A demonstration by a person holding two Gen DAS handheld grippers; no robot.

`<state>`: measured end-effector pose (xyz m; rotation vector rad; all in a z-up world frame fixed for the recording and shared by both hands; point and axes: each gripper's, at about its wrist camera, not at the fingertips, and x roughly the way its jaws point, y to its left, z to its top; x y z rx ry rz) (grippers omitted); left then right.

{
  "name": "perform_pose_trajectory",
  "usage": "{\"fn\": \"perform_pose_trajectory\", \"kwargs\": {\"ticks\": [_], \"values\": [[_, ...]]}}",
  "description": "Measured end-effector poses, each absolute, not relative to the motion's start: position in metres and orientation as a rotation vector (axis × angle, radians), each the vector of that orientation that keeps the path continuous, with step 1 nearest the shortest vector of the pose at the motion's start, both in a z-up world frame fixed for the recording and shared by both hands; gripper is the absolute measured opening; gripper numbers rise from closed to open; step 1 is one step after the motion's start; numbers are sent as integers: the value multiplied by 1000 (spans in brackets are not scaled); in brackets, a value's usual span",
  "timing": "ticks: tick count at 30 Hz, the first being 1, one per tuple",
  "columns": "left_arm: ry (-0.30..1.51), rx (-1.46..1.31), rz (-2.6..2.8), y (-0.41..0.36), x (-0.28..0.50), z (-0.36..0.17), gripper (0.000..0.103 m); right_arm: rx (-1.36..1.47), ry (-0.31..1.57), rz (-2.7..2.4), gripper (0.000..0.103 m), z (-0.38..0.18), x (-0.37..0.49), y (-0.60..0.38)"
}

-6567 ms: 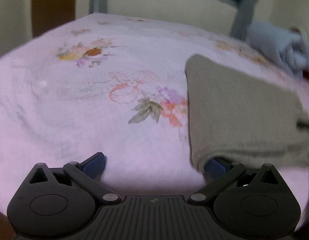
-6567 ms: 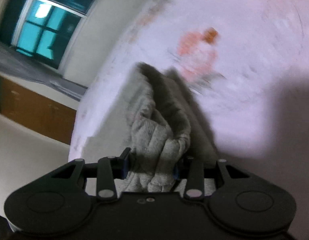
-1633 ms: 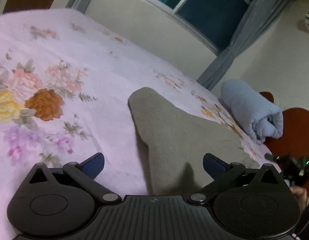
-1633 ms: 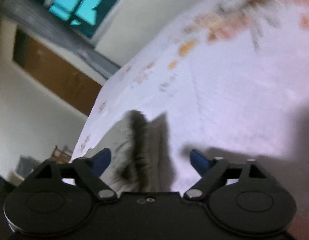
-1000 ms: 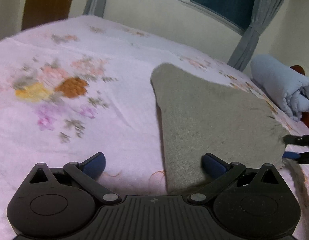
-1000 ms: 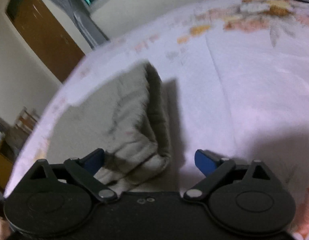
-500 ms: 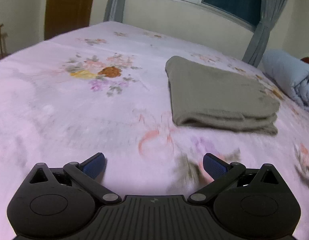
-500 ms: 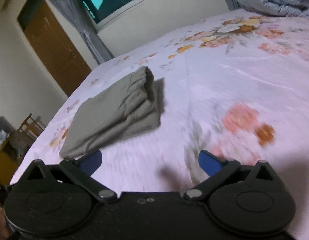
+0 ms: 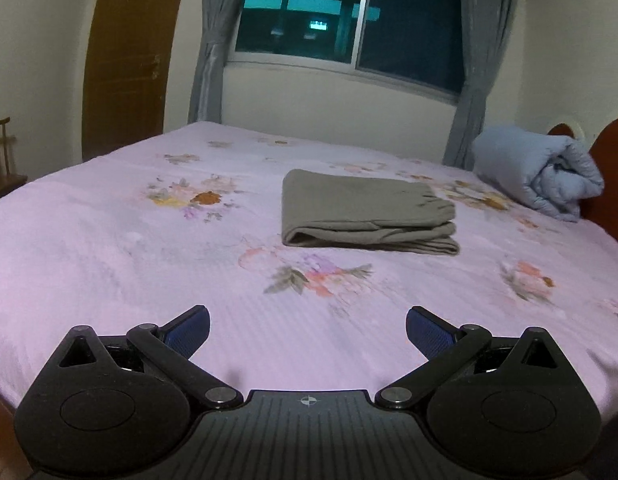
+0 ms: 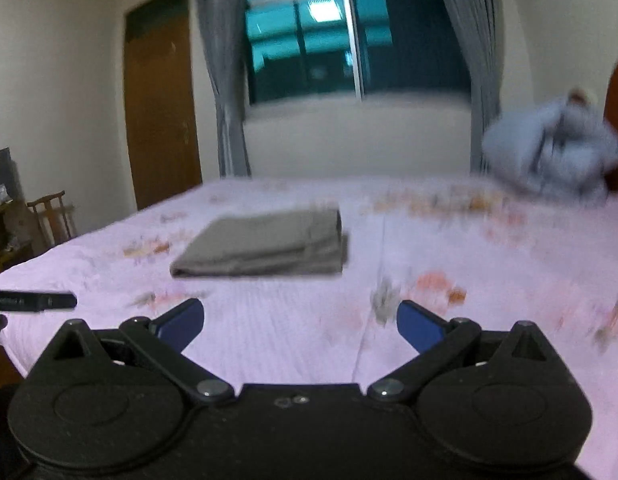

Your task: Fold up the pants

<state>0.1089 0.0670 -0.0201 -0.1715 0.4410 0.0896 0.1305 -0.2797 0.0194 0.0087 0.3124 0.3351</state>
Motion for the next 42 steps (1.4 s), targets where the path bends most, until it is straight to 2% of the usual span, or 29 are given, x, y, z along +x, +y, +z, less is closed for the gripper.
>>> {"fn": "perform_pose_trajectory", "kwargs": {"ticks": [8,12,23,30,42], "values": [[305,-91,28,36,47,4,103,26,323,320,97,30,96,-270],[298,-96,35,23,30,7,103,-50,317,314,97,29,79,-256],[307,-145,43,29,36,-2,103,67,389,228,97,16,100,-268],[301,-130,38,26,36,-3,103,-23,352,249,97,16,89,-254],[304,-117,31,24,37,-2,103,-18,357,255,97,17,90,-257]]}}
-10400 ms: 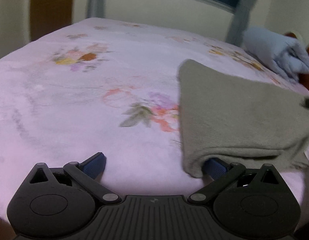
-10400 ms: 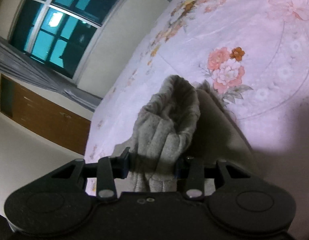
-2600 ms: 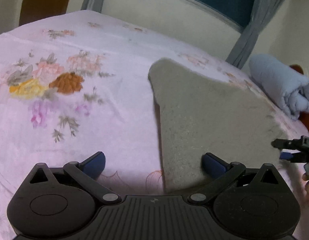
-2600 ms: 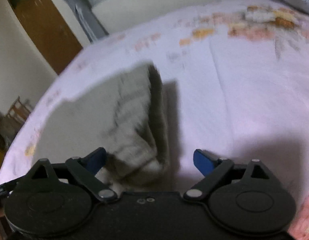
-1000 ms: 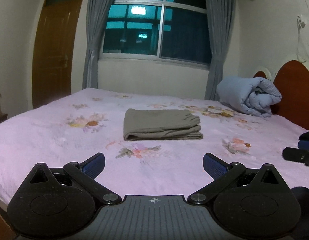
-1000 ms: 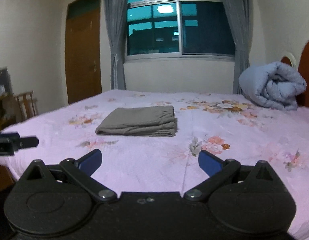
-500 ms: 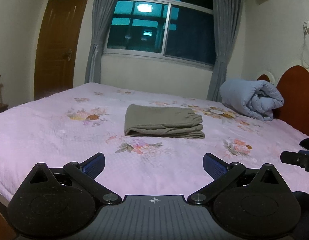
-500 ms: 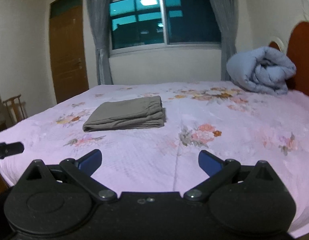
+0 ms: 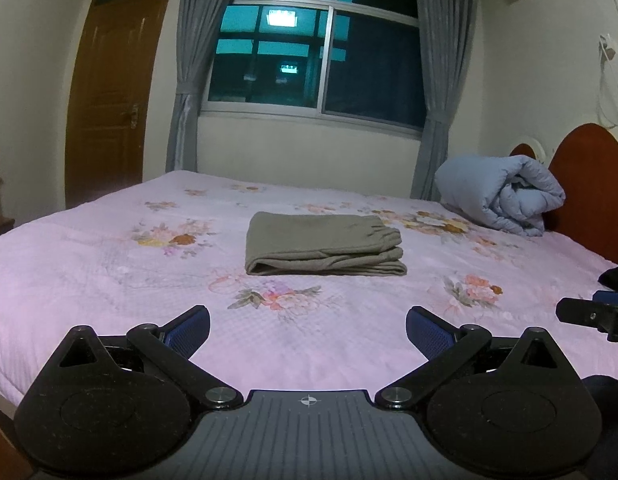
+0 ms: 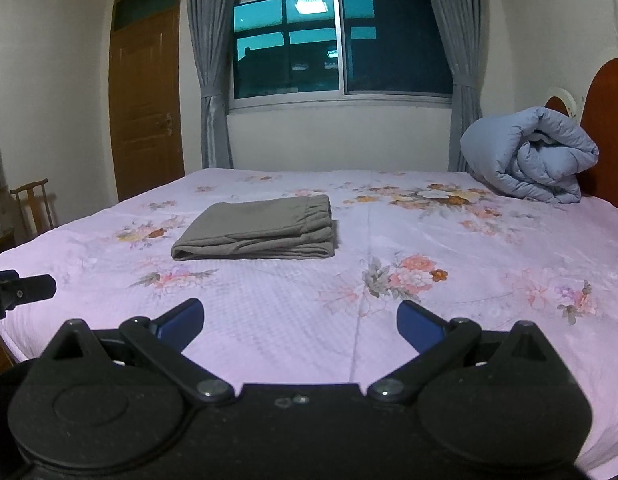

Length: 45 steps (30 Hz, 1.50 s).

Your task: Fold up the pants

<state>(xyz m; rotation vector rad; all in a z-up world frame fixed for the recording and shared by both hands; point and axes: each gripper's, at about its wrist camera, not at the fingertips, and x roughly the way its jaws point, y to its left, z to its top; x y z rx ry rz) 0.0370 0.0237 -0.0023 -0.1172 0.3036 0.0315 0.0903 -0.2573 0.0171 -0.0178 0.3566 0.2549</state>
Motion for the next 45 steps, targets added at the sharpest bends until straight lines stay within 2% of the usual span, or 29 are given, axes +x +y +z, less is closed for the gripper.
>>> {"fn": "perform_pose_trajectory", "kwargs": {"ticks": [45], "values": [[293,-97,19,22,39,-1,103,-17,356,255,97,18,90,-256]]}}
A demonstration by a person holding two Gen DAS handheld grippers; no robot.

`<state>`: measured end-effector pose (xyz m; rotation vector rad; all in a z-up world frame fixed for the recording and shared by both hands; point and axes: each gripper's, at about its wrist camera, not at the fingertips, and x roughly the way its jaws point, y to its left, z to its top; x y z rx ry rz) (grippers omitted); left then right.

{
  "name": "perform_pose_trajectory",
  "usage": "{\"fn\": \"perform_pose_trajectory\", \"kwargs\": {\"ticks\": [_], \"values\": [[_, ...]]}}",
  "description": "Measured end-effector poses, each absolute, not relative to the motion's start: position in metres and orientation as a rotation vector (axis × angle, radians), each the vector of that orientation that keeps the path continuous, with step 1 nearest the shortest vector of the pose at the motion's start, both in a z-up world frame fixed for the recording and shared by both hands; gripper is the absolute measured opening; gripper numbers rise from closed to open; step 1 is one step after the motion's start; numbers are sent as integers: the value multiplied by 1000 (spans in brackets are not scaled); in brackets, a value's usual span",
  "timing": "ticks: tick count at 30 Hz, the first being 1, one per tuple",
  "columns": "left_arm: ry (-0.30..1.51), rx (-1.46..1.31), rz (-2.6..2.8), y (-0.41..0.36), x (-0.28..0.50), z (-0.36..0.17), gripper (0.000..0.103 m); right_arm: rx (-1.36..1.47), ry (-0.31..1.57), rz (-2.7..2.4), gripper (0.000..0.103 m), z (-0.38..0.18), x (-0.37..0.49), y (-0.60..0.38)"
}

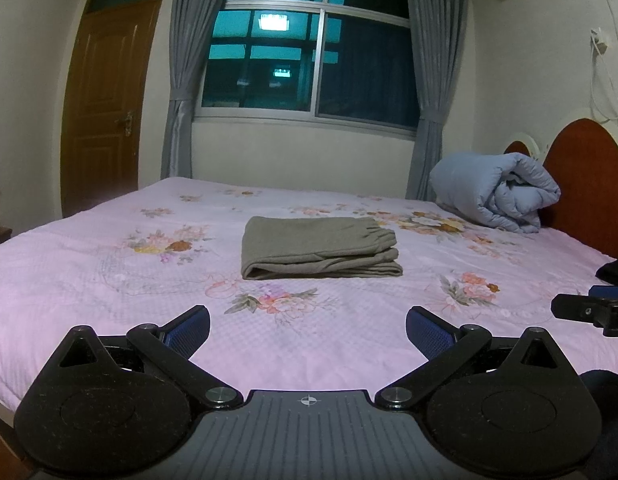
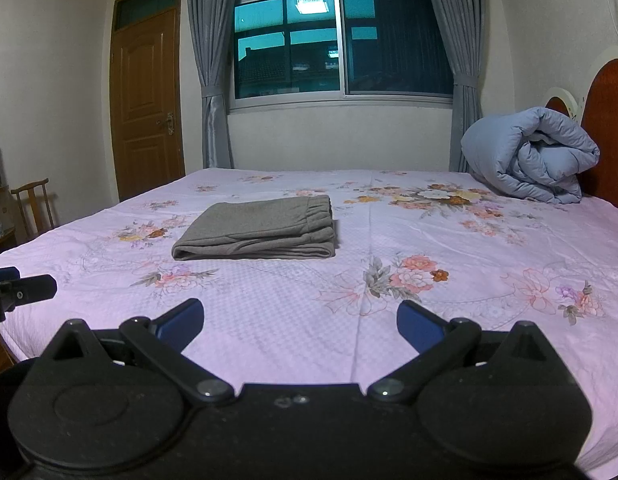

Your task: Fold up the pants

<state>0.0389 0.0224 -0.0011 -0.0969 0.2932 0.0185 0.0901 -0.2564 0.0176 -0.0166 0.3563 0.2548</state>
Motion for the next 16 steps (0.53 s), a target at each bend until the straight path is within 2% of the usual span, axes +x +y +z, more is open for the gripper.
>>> {"fn": "perform_pose_trajectory", "kwargs": {"ticks": [16], "values": [[261,-51,18,19,35,2,103,-16,357,254,97,17,90,-256]]}}
